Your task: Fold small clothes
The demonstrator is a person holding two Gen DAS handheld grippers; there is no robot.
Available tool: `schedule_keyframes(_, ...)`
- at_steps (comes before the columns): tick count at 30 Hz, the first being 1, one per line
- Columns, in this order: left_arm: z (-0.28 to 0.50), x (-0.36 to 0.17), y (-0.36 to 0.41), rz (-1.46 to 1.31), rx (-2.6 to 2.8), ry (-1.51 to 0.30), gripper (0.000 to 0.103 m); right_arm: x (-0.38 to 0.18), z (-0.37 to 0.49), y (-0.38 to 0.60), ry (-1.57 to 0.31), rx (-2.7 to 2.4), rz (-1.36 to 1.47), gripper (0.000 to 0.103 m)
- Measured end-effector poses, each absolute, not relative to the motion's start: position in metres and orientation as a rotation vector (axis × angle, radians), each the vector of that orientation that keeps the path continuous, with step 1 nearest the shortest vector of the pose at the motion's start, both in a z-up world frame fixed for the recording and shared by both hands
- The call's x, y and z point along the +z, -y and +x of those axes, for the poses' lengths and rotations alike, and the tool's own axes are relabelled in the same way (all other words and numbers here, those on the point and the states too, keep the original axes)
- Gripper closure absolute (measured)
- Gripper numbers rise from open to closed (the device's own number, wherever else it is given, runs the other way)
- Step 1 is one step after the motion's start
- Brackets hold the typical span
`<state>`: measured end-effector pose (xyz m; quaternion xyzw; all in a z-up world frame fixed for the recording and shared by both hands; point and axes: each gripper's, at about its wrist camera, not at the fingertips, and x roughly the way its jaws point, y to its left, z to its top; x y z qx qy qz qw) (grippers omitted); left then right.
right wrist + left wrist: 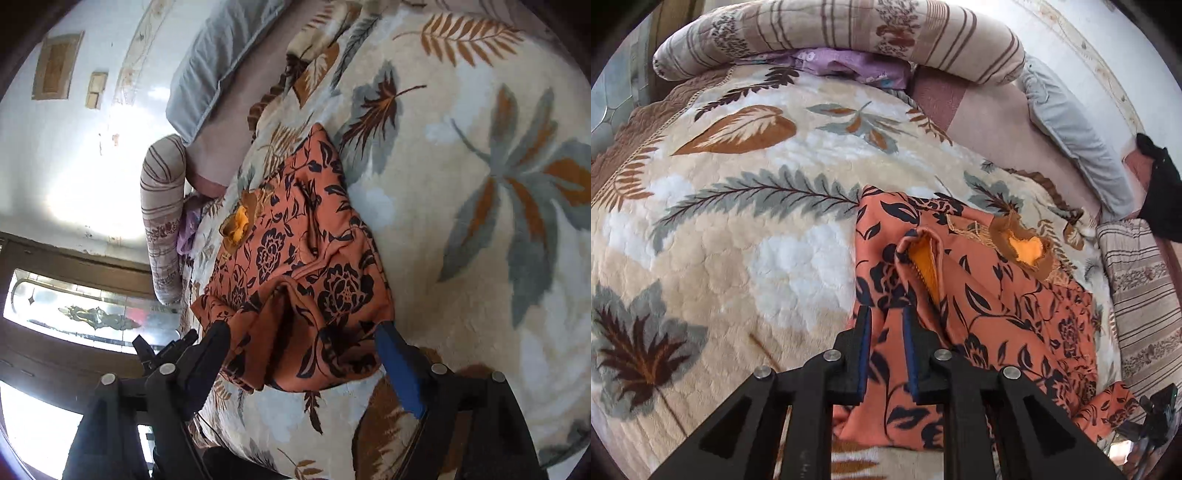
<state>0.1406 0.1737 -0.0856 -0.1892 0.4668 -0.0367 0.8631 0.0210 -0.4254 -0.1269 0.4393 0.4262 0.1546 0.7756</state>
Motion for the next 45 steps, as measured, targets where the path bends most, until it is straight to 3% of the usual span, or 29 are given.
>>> schedule_keyframes(2, 0.126, -0.079, -0.178, -0.371, -0.083, -0.953, 0.080, -0.108, 0.010, 0.431, -0.862, 0.316, 0.854, 0.020)
schedule_keyframes(4, 0.115, -0.074, -0.178, -0.300, -0.086, -0.942, 0.063, -0.083, 0.008, 0.417, -0.841, 0.272, 0.584, 0.020)
schedule_keyframes(5, 0.109, -0.073, -0.179, -0.257, -0.077, -0.942, 0.049, -0.073, 0.009, 0.402, -0.844, 0.265, 0.425, 0.020)
schedule_keyframes(7, 0.099, -0.075, -0.184, -0.234, -0.078, -0.963, 0.038, -0.061, 0.008, 0.370, -0.843, 0.310, 0.175, 0.020)
schedule_keyframes(9, 0.094, -0.083, -0.191, -0.257, -0.096, -1.002, 0.038, -0.057, 0.005, 0.348, -0.861, 0.375, 0.049, 0.020)
schedule_keyframes(13, 0.088, -0.092, -0.198, -0.311, -0.081, -1.022, 0.038, -0.058, 0.026, 0.372, -0.889, 0.542, 0.596, 0.020)
schedule_keyframes(21, 0.096, -0.087, -0.188, -0.384, -0.114, -0.980, 0.038, -0.088, 0.067, 0.352, -1.045, 0.361, 0.806, 0.020)
schedule_keyframes(22, 0.101, -0.089, -0.188, -0.403, -0.116, -0.983, 0.038, -0.096, 0.072, 0.351, -1.051, 0.323, 0.816, 0.023)
schedule_keyframes(25, 0.120, -0.091, -0.183, -0.434, -0.133, -0.993, 0.038, -0.120, 0.086, 0.353, -1.077, 0.295, 0.904, 0.092)
schedule_keyframes(38, 0.229, -0.094, -0.177, -0.617, -0.113, -1.099, 0.038, -0.109, 0.090, 0.351, -1.028, 0.291, 0.836, 0.094)
schedule_keyframes(41, 0.237, -0.093, -0.164, -0.539, -0.106, -1.124, 0.043, -0.112, 0.089, 0.353, -1.027, 0.296, 0.846, 0.094)
schedule_keyframes(44, 0.243, -0.102, -0.157, -0.498, -0.101, -1.195, 0.092, -0.115, 0.090, 0.354, -1.025, 0.300, 0.854, 0.094)
schedule_keyframes(45, 0.243, -0.104, -0.156, -0.493, -0.095, -1.205, 0.094, -0.115, 0.090, 0.355, -1.025, 0.303, 0.853, 0.094)
